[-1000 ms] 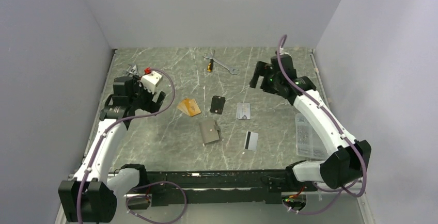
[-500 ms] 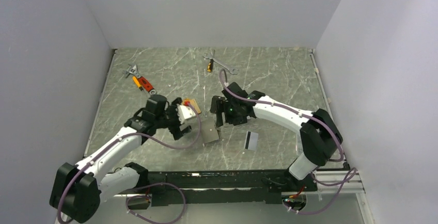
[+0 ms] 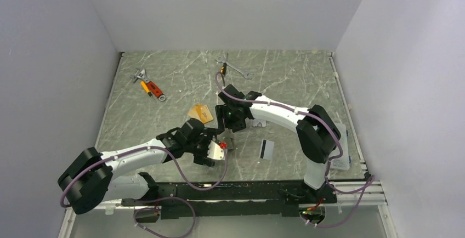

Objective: Put the credit cards into the card holder
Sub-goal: Close the card holder at the center of the board.

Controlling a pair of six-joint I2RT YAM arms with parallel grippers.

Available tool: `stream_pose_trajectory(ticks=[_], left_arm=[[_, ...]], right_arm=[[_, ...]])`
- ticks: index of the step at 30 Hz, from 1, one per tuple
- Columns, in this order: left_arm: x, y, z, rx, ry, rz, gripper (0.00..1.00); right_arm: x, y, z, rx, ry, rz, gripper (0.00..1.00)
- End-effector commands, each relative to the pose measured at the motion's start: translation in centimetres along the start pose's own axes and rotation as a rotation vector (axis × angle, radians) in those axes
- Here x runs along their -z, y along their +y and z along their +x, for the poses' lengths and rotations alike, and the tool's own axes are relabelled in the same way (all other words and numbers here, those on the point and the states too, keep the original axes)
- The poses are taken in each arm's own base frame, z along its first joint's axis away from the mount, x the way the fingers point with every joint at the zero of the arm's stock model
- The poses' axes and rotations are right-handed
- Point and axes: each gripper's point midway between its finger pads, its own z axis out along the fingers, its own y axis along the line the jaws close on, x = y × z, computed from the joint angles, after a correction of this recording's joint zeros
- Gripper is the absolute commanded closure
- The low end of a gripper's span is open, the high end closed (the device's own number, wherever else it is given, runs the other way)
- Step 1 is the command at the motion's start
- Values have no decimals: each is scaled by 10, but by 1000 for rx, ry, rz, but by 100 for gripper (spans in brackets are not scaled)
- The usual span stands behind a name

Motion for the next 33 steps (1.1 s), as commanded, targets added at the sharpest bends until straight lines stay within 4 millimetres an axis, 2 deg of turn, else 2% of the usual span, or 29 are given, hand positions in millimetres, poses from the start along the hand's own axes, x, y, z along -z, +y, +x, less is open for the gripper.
stream_pose_trajectory(ticks=[1,6,9,14,19,22,26,33], left_arm=[[-9,16,-11,-142,-10,-66,1],[-18,14,-16,-172,1,-24,4],[-24,11,-15,-191,17,3,8],[-33,9,-15,-191,34,39,26],[-38,4,-15,-205,44,70,33],[-38,1,-13,-213,52,85,40],[-37,-5,-12,-220,56,122,51],[-37,-12,-8,-245,81,192,57]], right_arm=[[2,-8,2,-13,25,67,42],[4,-17,5,-1,31,106,66],[4,-20,6,9,33,125,71],[5,-28,8,23,30,154,81],[7,-33,6,35,17,177,90],[10,-33,0,46,1,182,100],[11,-27,-4,63,-6,160,100],[9,0,0,105,31,14,100]])
